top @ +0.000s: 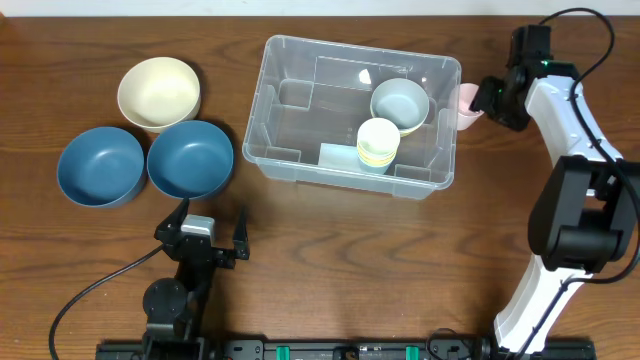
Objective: Pack container
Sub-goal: 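Move the right gripper to the pink cup and grasp it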
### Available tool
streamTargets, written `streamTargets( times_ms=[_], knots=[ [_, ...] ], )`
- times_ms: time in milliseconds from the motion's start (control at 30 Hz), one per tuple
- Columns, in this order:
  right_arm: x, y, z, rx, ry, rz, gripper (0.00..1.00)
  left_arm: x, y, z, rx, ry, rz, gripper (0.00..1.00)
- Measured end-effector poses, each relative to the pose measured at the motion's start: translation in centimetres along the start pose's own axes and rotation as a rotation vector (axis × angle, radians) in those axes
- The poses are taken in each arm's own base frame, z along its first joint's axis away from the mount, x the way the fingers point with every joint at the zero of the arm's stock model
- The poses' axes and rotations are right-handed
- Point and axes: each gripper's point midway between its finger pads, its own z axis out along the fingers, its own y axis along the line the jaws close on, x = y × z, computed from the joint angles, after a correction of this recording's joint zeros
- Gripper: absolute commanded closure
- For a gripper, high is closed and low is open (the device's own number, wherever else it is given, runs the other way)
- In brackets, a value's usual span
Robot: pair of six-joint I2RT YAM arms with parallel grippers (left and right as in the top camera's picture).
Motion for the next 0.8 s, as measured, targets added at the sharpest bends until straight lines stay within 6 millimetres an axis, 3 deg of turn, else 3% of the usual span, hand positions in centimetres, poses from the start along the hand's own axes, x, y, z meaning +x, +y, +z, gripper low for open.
streamTargets(
  times_ms=[167,500,800],
  knots=[
    [0.7,-0.3,0.9,0.013,0.031,0.003,0.74,0.0,0.0,0.0,0.0,0.0,0.0,0.02],
    [1.8,-1.2,0.7,0.028,0.09,0.023,0.99,0.0,0.0,0.0,0.0,0.0,0.0,0.02],
    [2.5,-5.9,-1.4,0.087,0.147,0.107,0.99,0.0,0.0,0.0,0.0,0.0,0.0,0.02]
  ],
)
